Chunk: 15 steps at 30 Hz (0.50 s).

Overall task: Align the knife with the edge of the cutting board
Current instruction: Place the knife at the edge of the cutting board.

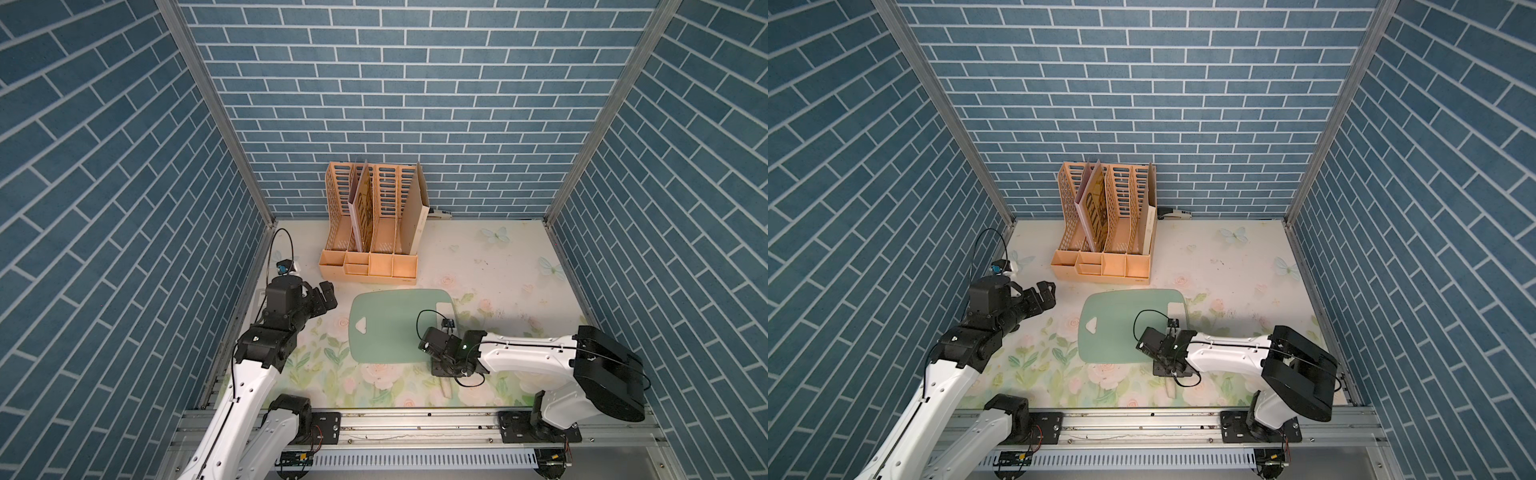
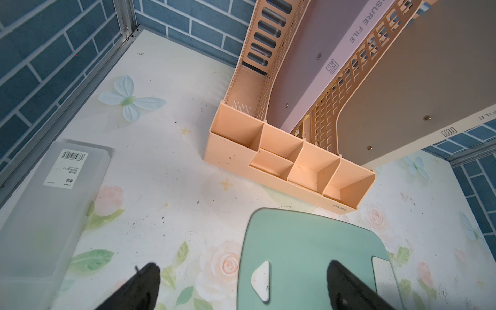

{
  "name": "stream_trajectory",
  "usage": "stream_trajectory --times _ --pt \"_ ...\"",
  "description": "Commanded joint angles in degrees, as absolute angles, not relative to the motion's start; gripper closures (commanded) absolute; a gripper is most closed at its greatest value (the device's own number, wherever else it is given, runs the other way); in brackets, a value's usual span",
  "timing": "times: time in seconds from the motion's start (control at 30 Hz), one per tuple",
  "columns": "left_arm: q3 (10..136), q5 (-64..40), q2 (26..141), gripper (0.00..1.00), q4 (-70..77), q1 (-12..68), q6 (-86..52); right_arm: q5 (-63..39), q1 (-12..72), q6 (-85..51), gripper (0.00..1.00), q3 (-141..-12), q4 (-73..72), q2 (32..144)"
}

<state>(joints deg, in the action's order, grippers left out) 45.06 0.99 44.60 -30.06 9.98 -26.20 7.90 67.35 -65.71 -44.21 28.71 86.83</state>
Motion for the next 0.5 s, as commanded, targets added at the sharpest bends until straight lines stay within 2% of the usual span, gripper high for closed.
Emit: stream_trajectory --times 0.0,0.47 --pt "44.47 1.05 44.20 0.00 -29.62 9.58 -26.29 8.03 67.58 -65.82 0.74 -43.58 30.65 87.49" --pt "44.47 0.88 44.32 0.00 -29.53 9.58 -26.36 8.67 67.11 -66.31 0.74 -41.76 31.77 85.80"
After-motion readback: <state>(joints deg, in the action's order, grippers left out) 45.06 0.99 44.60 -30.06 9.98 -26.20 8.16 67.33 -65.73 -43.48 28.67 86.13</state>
